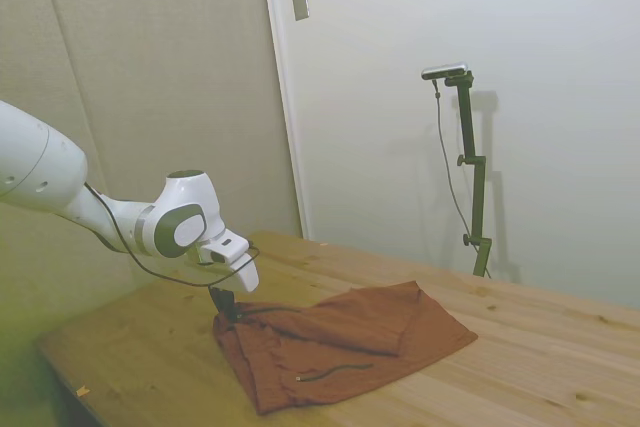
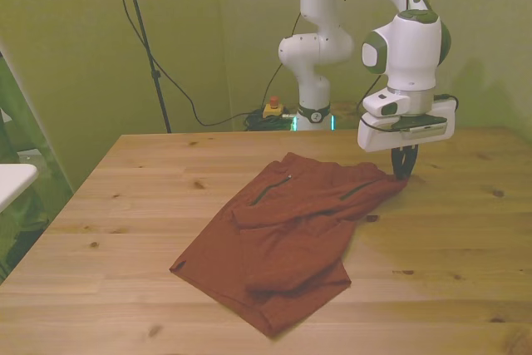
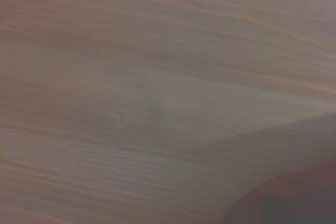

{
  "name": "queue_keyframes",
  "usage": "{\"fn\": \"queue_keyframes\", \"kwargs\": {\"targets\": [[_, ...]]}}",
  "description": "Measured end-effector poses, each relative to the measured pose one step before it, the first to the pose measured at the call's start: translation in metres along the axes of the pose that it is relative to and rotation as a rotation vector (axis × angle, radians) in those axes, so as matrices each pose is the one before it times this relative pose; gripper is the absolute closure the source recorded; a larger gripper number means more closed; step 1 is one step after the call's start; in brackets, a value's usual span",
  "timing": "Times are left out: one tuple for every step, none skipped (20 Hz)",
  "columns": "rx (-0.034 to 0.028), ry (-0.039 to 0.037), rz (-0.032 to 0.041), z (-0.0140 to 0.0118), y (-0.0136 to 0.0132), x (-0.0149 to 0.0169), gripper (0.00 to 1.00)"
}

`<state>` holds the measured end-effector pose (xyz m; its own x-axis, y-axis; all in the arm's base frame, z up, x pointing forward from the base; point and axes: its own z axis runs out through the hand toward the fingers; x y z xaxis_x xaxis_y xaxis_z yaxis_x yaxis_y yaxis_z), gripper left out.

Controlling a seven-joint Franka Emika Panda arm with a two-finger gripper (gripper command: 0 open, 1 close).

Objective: Unfold the shorts

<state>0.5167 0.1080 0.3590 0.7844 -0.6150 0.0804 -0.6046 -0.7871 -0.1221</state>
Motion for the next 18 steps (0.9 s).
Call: {"fn": "queue_keyframes", "kwargs": {"targets": [[-0.00080, -0.00098, 0.00035, 0.00162, 0.00101, -0.00084, 0.00], [-0.00064, -0.00076, -0.00066, 0.00103, 0.00034, -0.00080, 0.00], [-0.00056, -0.00072, -0.00071, 0.00045, 0.00001, -0.00058, 0.00], [-0.00036, -0.00041, -0.00046, 0.00022, -0.00001, -0.00032, 0.00], [-0.00010, -0.00015, -0.00033, 0.00006, -0.00005, -0.00020, 0.00], [0.00037, 0.00021, -0.00004, -0.00022, -0.00005, -0.00007, 0.00], [0.00090, 0.00070, -0.00005, -0.00059, -0.00011, -0.00007, 0.00], [0.00121, 0.00107, 0.00034, -0.00091, 0.00009, 0.00003, 0.00], [0.00161, 0.00143, 0.00116, -0.00124, 0.00042, 0.00027, 0.00], [0.00212, 0.00184, 0.00200, -0.00159, 0.00066, 0.00046, 0.00], [0.00240, 0.00271, 0.00213, -0.00204, 0.00094, 0.00062, 0.00], [0.00303, 0.00330, 0.00174, -0.00266, 0.00102, 0.00041, 0.00], [0.00345, 0.00320, 0.00119, -0.00286, 0.00082, -0.00005, 0.00], [0.00466, 0.00359, 0.00102, -0.00359, 0.00047, -0.00039, 0.00], [0.00558, 0.00228, 0.00247, -0.00405, 0.00044, -0.00052, 0.00], [0.00518, 0.00180, 0.00254, -0.00453, 0.00041, -0.00053, 0.00], [0.00551, 0.00164, 0.00140, -0.00528, 0.00048, -0.00055, 0.00], [0.00279, 0.00175, -0.00112, -0.00500, 0.00072, -0.00053, 0.00]]}}
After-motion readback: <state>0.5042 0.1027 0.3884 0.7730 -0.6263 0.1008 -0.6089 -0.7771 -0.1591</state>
